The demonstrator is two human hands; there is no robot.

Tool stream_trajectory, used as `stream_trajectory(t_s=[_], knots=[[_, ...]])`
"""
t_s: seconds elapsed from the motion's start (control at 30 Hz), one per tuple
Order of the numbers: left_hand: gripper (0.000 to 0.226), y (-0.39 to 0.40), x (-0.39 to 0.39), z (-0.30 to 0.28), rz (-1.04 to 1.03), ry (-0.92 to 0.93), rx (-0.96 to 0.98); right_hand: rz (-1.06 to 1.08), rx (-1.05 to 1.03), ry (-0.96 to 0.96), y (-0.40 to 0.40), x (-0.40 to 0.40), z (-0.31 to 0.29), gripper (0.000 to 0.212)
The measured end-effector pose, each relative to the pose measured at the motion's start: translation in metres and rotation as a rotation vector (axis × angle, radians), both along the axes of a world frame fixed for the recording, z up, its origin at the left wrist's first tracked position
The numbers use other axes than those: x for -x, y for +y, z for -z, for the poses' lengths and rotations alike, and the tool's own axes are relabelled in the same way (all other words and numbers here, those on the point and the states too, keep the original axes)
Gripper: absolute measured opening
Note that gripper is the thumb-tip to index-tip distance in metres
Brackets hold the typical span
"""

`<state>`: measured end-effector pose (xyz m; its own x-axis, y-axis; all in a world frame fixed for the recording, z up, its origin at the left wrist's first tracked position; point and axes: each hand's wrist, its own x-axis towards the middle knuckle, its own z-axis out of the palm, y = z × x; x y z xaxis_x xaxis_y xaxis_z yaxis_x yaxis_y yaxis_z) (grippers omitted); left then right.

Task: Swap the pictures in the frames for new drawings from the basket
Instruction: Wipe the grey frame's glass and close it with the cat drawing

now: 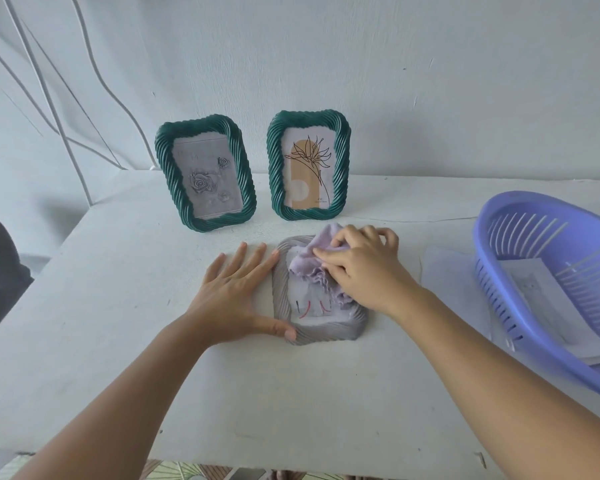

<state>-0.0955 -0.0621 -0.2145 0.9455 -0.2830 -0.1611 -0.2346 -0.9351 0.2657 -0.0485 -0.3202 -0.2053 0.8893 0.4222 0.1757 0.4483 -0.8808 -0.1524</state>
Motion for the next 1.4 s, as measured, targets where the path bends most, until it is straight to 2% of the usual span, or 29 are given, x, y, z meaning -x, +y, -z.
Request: stream_trajectory(t_s=[0.1, 0.3, 0.5, 0.7, 0.83, 0.93, 1.03, 1.17, 1.3, 1.4], knots=[[0.13, -0.001, 0.0, -0.002, 0.002, 0.001, 0.007, 0.048, -0.039, -0.013, 0.023, 0.0, 0.001, 0.028], [0.137, -0.001, 0.0, -0.002, -0.004, 0.012, -0.01, -0.15, -0.031, 0.073, -0.001, 0.013, 0.004, 0.037], [0.13, -0.002, 0.0, -0.002, -0.003, 0.007, 0.003, 0.003, -0.023, 0.002, 0.016, 0.002, 0.001, 0.03], [0.139, -0.001, 0.0, -0.002, -0.006, 0.02, -0.009, -0.165, -0.038, 0.091, 0.004, 0.008, 0.004, 0.036], [0.141, -0.001, 0.001, -0.002, -0.01, 0.017, -0.003, -0.046, 0.006, 0.023, -0.009, -0.001, 0.003, 0.034], [0.138, -0.002, 0.001, -0.003, -0.011, 0.013, 0.002, 0.049, -0.019, -0.023, 0.019, -0.001, 0.005, 0.028], [0.136, -0.003, 0.001, -0.004, -0.003, 0.013, -0.002, 0.016, -0.078, -0.027, 0.034, 0.007, 0.011, 0.029], [0.14, -0.002, 0.001, -0.003, -0.012, 0.02, 0.0, -0.065, -0.042, -0.022, 0.006, 0.012, 0.008, 0.032], [0.139, -0.002, 0.0, -0.003, -0.015, 0.019, 0.006, 0.096, -0.031, -0.103, 0.005, 0.003, 0.008, 0.026], [0.136, -0.003, 0.001, -0.004, -0.01, 0.017, 0.012, 0.156, -0.088, -0.071, 0.036, 0.003, 0.011, 0.026]])
